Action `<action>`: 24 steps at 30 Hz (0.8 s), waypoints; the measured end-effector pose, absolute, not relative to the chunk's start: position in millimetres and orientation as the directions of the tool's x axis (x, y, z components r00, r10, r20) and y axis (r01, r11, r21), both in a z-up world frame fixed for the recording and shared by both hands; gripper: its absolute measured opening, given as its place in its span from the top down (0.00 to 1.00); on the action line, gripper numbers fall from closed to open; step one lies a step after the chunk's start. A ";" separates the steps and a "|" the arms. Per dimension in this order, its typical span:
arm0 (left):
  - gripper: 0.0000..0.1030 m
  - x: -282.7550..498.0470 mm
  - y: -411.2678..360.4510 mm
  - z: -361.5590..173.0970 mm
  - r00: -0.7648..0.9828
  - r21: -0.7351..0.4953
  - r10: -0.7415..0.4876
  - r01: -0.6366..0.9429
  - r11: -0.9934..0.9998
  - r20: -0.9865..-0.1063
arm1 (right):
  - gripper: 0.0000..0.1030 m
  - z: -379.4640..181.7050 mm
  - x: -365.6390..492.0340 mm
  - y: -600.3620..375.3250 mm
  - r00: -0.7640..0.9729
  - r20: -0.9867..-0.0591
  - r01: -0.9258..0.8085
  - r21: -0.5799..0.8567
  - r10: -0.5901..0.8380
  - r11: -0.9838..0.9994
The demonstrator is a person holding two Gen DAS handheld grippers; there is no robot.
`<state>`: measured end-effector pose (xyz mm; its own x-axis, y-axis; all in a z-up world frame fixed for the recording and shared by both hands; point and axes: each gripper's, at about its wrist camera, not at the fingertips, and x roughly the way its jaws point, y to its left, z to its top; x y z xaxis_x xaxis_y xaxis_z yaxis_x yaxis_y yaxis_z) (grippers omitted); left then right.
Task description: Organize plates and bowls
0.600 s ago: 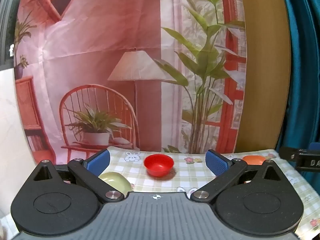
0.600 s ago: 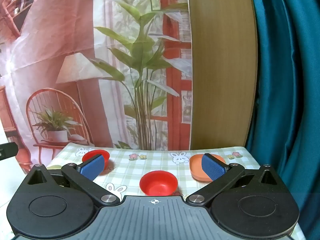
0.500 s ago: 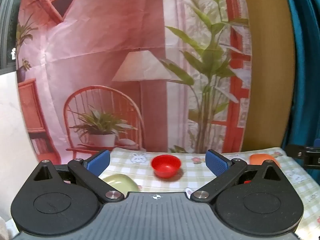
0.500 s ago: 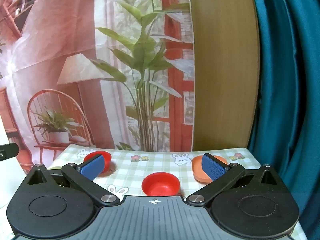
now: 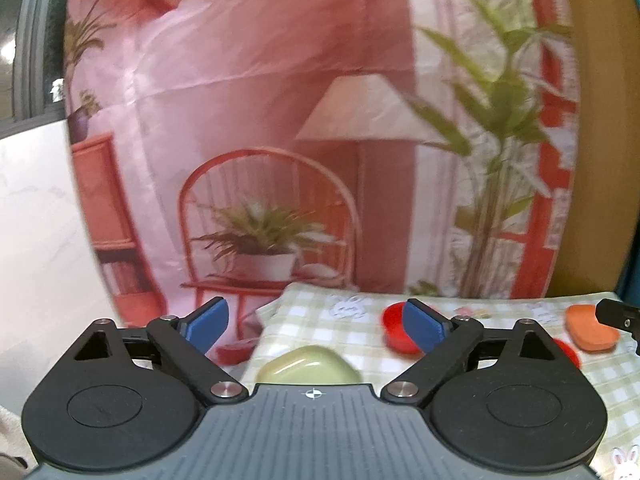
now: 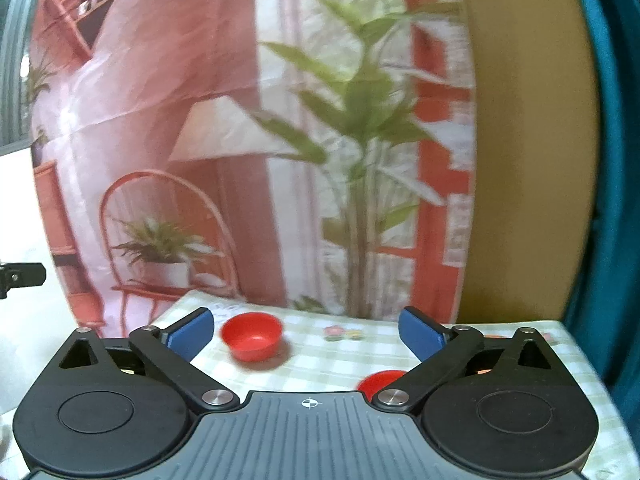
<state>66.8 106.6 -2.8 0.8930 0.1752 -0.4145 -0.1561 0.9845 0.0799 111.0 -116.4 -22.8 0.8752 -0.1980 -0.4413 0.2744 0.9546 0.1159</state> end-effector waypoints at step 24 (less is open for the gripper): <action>0.18 80.8 200.1 -118.2 0.712 0.094 0.266 -0.272 0.958 -0.650 | 0.30 -125.2 239.4 15.6 0.787 -0.590 -0.105 0.158 0.179 0.982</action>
